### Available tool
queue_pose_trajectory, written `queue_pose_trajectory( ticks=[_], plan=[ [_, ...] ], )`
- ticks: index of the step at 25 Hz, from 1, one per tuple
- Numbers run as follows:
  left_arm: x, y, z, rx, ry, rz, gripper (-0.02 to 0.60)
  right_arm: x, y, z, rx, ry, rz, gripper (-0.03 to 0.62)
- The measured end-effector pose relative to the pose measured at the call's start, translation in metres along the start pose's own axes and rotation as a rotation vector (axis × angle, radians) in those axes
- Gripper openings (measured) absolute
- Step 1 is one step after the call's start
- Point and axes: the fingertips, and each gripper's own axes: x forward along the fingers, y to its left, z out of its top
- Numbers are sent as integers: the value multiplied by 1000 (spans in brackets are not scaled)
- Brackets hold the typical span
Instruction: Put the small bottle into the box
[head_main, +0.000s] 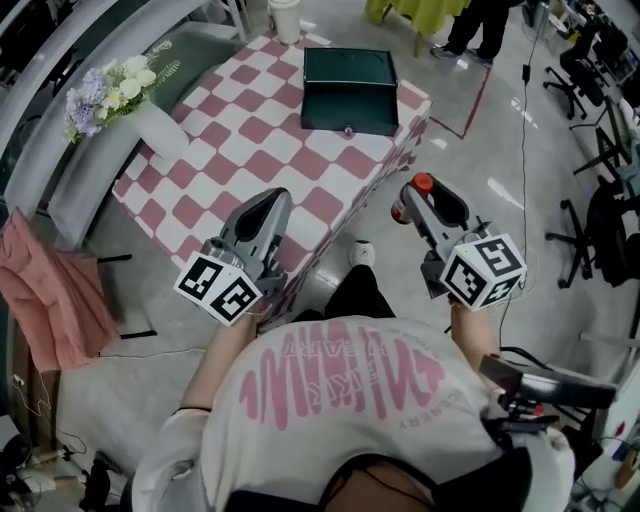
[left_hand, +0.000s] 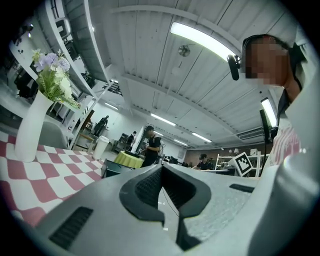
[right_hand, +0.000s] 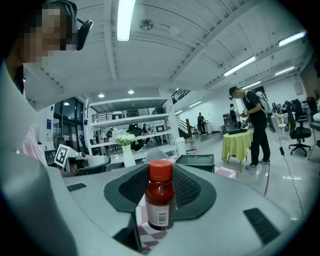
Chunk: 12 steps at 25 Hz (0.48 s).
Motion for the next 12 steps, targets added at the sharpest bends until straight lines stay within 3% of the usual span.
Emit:
queue_pose_trajectory(
  ticks=[12],
  plan=[
    [83,56,10,10,3,127,8,104,-71,43,-34,22,143,144]
  ],
)
